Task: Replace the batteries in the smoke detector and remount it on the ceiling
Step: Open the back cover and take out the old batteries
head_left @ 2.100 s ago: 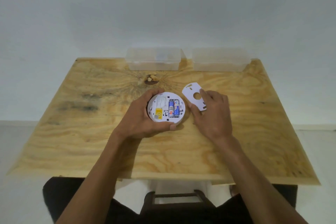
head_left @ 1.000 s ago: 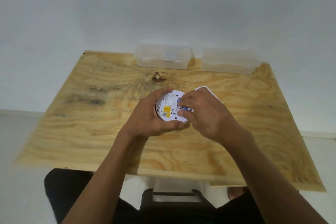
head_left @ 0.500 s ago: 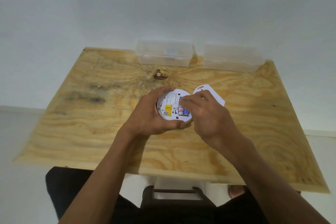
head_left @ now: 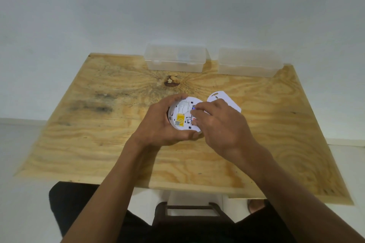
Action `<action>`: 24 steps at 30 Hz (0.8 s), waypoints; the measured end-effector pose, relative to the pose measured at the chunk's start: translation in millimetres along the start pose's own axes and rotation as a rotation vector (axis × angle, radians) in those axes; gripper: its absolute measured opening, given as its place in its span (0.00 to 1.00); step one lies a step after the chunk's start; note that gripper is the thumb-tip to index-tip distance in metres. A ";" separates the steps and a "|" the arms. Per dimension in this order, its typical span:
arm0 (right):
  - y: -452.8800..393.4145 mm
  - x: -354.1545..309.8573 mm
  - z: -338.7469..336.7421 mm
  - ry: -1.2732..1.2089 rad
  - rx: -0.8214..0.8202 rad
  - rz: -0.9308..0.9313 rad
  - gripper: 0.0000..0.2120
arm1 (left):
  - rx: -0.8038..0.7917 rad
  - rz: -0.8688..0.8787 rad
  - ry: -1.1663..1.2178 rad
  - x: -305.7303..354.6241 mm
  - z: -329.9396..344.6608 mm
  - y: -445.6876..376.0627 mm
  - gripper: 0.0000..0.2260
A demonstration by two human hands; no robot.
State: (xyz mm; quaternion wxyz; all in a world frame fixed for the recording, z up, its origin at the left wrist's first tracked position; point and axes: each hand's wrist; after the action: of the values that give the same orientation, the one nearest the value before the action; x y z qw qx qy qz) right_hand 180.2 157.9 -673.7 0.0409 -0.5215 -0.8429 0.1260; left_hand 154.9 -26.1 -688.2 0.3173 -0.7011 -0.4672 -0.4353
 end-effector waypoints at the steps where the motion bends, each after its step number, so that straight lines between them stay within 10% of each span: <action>1: 1.5 -0.6 2.7 0.029 0.001 0.001 0.09 | 0.001 0.000 0.001 0.2 0.0 0.0 0.45; 17: 4.7 19.6 2.4 -0.222 -0.055 -0.113 0.16 | -0.016 0.004 -0.040 1.7 -2.3 0.3 0.47; 24: -10.0 12.5 2.9 -0.215 0.180 -0.100 0.13 | -0.022 0.004 -0.040 3.1 -2.6 0.0 0.46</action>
State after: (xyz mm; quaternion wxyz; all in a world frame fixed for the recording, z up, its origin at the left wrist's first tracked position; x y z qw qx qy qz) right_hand 165.3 164.4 -674.8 0.0032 -0.4564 -0.8527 0.2543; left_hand 154.7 -27.2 -684.3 0.3012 -0.7141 -0.4672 -0.4256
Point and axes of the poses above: each hand's wrist, its own y-axis away from the middle knuckle, its own z-axis out of the palm, x = y × z, and after that the axes turned 8 degrees about -x, right-handed
